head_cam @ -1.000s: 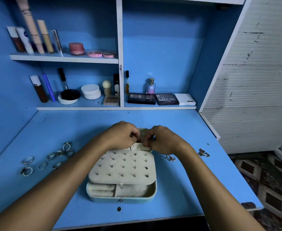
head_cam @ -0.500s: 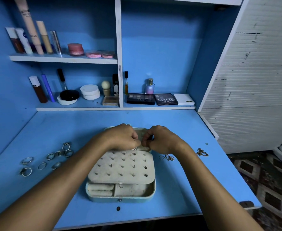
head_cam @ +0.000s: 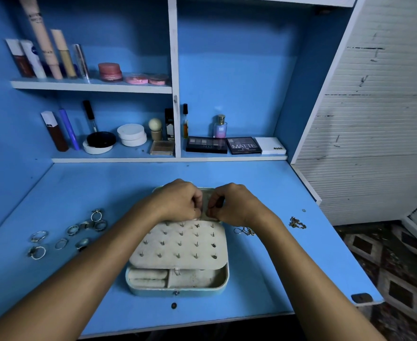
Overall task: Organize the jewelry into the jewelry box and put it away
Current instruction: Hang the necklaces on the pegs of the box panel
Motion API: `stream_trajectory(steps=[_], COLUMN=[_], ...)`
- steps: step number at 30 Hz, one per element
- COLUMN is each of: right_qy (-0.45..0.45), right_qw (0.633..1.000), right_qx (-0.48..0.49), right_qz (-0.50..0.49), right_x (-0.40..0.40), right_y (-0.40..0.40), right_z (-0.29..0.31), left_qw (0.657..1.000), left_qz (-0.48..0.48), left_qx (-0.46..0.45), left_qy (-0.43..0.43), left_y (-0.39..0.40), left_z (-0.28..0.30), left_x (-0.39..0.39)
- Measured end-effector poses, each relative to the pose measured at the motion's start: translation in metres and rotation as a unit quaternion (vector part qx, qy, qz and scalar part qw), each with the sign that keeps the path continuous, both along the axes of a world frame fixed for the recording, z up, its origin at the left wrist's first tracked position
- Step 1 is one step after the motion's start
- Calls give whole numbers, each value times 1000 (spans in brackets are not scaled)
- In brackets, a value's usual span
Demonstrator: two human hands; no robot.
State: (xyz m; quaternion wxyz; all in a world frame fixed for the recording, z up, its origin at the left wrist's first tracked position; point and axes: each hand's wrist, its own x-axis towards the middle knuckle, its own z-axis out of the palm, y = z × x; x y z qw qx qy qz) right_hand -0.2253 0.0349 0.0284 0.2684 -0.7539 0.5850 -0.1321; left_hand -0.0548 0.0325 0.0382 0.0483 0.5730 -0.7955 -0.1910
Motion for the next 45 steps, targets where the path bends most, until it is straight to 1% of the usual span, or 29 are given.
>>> stream_trajectory(steps=[5,9,14,19,24,27,31,36,38,42,45], right_qy=[-63,-105,-108,-85,-41,-39,-39,-47,-34,-3,-11], right_qw=[998,992,985,980,983,985,985,985,987,990,989], right_qx=[-26,-49,-62,-56,-26,-6,12,4,8,31,27], right_qz=[-12,-53,-117,-171,-178,-168,-167,-165,-158,-139,-145], right_x=[-12,-28,-47,-57,-57,-52,-46,-48,-50,-50,-51], right_y=[2,1,-4,-13,-17,-17,-17,-17,-17,-16,-15], right_z=[1,7,11,6,-2,-7,-14,-15,-15,-11,-11], left_qw=[1000,997,991,988,992,995,998,998,997,996,994], left_qz=[-12,-22,-17,-27,-17,-12,-32,-62,-75,-85,-101], left_qx=[-17,-43,-84,-112,-106,-92,-48,-11,-3,-12,-32], left_qy=[19,54,102,107,65,32,-7,-10,-7,10,-11], left_y=[-4,-8,-16,-30,-47,-56,-66,-72,-73,-73,-72], left_z=[-4,-5,-3,-2,-7,-9,-6,-4,-7,-10,-11], left_x=[0,-5,-17,-34,-52,-60,-66,-68,-68,-68,-68])
